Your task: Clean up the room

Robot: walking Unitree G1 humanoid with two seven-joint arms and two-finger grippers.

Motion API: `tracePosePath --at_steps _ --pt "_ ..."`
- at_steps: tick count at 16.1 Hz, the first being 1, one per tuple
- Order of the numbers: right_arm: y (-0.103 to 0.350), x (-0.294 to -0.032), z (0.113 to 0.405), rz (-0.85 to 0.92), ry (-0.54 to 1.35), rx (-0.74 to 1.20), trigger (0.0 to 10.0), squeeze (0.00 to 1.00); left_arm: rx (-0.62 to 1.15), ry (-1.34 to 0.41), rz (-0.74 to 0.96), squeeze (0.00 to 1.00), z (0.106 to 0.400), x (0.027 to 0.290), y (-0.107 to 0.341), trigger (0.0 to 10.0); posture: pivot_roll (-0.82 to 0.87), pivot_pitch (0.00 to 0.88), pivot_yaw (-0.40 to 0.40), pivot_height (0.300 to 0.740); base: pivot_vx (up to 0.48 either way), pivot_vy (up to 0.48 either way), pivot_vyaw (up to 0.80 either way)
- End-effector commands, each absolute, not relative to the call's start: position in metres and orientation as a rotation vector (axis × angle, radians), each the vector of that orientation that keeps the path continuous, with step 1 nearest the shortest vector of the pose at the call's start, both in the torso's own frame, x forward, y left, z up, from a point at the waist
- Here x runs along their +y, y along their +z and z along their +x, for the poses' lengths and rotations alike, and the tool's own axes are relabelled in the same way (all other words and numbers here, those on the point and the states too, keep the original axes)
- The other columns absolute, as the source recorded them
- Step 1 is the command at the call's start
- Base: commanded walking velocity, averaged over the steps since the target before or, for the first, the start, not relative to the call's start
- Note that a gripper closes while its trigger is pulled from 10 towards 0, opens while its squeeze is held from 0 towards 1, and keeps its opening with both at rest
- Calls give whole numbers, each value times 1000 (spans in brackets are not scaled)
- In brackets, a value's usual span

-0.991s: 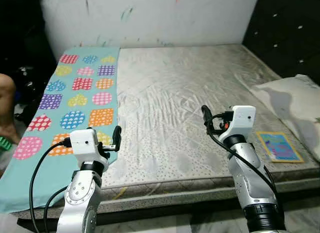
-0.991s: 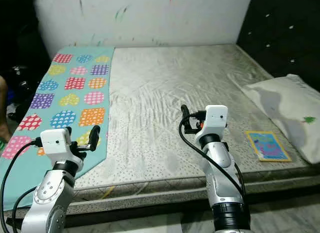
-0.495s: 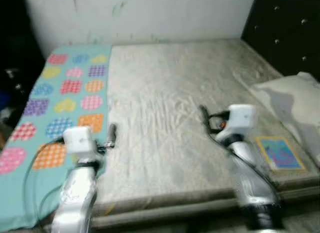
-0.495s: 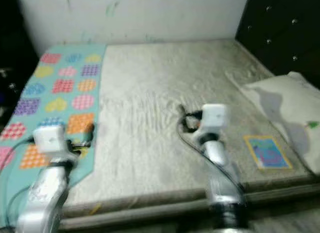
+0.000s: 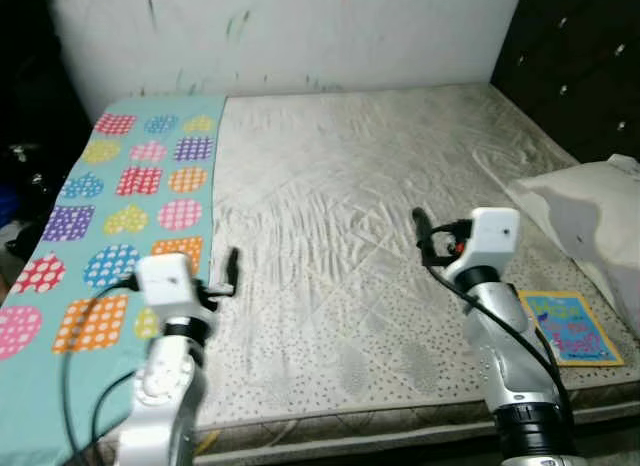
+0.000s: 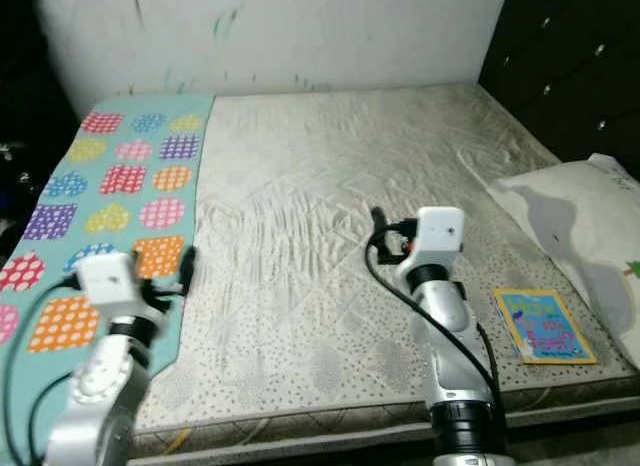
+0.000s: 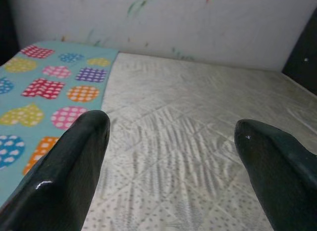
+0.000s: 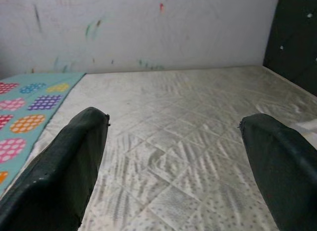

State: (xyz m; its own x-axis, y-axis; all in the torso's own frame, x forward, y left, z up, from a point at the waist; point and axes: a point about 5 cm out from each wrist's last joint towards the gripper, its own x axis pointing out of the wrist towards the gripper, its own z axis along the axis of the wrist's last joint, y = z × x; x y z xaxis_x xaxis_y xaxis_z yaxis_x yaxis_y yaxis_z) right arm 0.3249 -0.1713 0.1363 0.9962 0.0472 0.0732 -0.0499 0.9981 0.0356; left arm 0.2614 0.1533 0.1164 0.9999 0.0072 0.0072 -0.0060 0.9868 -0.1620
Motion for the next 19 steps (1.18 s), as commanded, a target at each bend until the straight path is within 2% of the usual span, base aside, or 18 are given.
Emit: tracePosePath --at_steps 1,19 --pt "135 -170 325 41 52 -68 10000 0 1 23 -151 0 261 159 116 10000 -35 31 6 740 0 360 0" --pt "134 -166 324 36 71 -63 10000 0 10 42 -152 0 260 163 113 10000 -34 36 0 740 0 475 0"
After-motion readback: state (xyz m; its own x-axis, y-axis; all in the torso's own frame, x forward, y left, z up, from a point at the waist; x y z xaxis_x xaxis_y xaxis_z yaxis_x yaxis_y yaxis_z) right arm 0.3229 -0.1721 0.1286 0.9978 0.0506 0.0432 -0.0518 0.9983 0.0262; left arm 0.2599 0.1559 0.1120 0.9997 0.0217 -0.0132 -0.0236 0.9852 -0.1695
